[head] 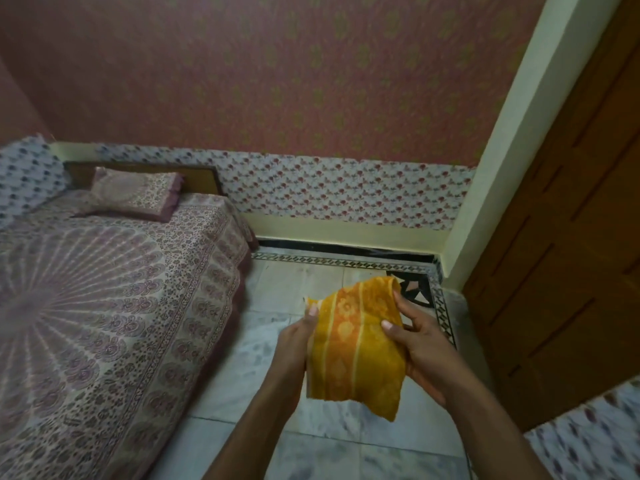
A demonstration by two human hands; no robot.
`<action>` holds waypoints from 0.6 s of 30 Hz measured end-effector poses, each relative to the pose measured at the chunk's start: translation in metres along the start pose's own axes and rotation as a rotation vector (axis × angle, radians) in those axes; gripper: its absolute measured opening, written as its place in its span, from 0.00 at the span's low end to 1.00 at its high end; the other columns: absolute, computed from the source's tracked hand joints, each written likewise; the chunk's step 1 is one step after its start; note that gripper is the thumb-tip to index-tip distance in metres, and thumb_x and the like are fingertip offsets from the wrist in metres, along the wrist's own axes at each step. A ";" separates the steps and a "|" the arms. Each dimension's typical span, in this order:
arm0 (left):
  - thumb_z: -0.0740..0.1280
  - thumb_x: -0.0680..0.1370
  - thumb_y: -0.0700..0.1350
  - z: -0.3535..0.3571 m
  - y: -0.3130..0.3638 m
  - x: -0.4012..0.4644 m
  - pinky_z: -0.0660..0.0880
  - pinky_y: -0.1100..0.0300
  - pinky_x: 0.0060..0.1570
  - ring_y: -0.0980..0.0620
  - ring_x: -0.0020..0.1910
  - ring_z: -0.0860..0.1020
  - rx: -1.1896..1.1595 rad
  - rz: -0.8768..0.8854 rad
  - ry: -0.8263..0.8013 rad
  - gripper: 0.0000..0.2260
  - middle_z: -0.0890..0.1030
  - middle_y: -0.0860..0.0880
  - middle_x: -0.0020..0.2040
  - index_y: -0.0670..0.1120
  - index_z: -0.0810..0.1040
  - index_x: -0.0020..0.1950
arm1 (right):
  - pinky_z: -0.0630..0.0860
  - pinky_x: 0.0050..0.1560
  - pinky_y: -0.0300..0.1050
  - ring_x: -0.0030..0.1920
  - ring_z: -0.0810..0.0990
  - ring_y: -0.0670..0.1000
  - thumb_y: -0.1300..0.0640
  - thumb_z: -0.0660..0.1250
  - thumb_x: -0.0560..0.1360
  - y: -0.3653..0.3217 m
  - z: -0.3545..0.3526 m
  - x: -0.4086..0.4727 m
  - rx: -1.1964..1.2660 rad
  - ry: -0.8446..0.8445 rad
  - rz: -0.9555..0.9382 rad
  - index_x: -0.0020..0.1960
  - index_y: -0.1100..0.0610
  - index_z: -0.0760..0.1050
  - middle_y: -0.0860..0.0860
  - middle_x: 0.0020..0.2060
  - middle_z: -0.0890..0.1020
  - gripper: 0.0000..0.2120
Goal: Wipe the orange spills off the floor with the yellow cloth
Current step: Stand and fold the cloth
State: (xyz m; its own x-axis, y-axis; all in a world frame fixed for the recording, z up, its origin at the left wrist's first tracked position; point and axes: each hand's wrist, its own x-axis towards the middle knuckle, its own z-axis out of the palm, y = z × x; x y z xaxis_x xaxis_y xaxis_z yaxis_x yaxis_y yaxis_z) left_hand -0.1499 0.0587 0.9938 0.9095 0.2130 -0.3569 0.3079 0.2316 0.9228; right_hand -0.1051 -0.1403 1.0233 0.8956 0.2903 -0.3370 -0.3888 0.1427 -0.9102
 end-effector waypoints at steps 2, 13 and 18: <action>0.65 0.81 0.61 0.001 0.000 -0.003 0.83 0.37 0.56 0.41 0.52 0.87 0.032 0.022 0.018 0.22 0.88 0.42 0.52 0.44 0.86 0.58 | 0.86 0.48 0.52 0.55 0.87 0.53 0.65 0.67 0.81 0.002 -0.004 -0.005 0.012 -0.020 -0.021 0.76 0.38 0.67 0.49 0.60 0.85 0.31; 0.71 0.79 0.34 0.020 0.006 -0.020 0.82 0.40 0.57 0.47 0.54 0.87 0.124 0.300 -0.014 0.19 0.89 0.46 0.52 0.49 0.75 0.66 | 0.85 0.50 0.61 0.61 0.84 0.55 0.69 0.72 0.77 -0.005 -0.030 -0.032 -0.111 -0.065 -0.252 0.70 0.16 0.55 0.47 0.74 0.72 0.51; 0.74 0.76 0.31 0.031 0.000 -0.019 0.85 0.46 0.50 0.41 0.48 0.87 0.105 0.377 -0.041 0.32 0.88 0.39 0.47 0.54 0.62 0.70 | 0.86 0.51 0.57 0.61 0.82 0.53 0.70 0.76 0.73 -0.007 -0.041 -0.026 -0.191 0.004 -0.296 0.70 0.27 0.68 0.42 0.71 0.70 0.44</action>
State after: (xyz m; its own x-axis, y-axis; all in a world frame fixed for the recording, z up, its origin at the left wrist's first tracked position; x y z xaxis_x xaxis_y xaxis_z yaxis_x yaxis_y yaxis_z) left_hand -0.1590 0.0256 1.0056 0.9739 0.2265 0.0142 -0.0251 0.0455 0.9986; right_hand -0.1170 -0.1880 1.0289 0.9644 0.2590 -0.0528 -0.0654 0.0402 -0.9970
